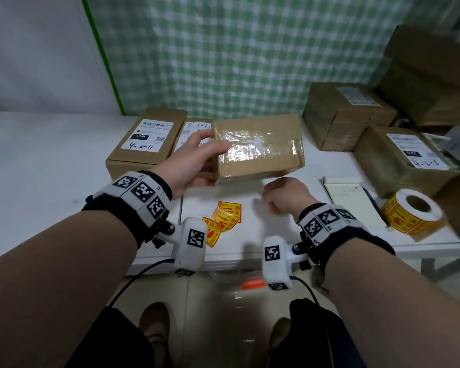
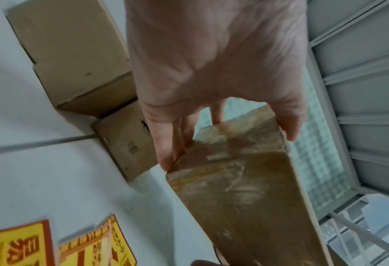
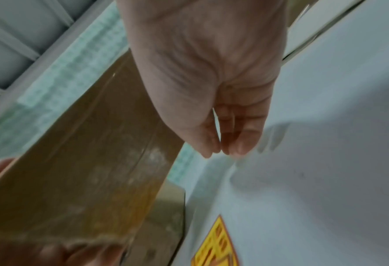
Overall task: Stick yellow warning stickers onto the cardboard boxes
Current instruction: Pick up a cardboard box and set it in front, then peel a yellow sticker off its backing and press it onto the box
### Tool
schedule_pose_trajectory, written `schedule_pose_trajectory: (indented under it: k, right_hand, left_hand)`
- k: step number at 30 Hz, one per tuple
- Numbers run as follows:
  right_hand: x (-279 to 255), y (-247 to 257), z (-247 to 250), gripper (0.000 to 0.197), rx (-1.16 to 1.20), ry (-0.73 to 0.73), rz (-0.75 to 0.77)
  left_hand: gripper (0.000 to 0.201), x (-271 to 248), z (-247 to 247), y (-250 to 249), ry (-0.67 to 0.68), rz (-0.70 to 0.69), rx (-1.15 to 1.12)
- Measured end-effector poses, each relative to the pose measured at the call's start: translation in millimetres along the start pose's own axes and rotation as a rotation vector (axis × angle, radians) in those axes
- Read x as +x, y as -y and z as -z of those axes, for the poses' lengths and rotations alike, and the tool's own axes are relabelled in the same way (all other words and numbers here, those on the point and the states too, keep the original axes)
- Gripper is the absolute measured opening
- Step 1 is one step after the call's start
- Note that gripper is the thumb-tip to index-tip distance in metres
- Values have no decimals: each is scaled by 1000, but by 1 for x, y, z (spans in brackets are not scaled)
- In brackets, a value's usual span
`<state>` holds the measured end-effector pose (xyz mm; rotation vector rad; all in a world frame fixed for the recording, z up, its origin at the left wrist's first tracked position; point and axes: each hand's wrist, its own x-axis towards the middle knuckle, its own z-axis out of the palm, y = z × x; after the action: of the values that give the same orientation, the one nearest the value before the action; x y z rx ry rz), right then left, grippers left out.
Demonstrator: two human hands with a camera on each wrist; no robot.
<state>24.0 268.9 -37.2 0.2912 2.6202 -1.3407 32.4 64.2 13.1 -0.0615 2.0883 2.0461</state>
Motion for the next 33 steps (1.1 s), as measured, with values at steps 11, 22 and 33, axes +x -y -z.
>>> schedule_pose_trajectory:
  k: [11,22,33]
  right_hand:
    - [-5,-23,37,35,184,-112,-34]
    - [-15,-16,50,28,64,-147,-60]
    - [-34,-11,23,20,-107,206,-251]
  left_hand:
    - [54,19,-36,10,-8,8,132]
    - [53,24,-43,6,-94,26,311]
    - [16,-12,-18,36,78,267,906]
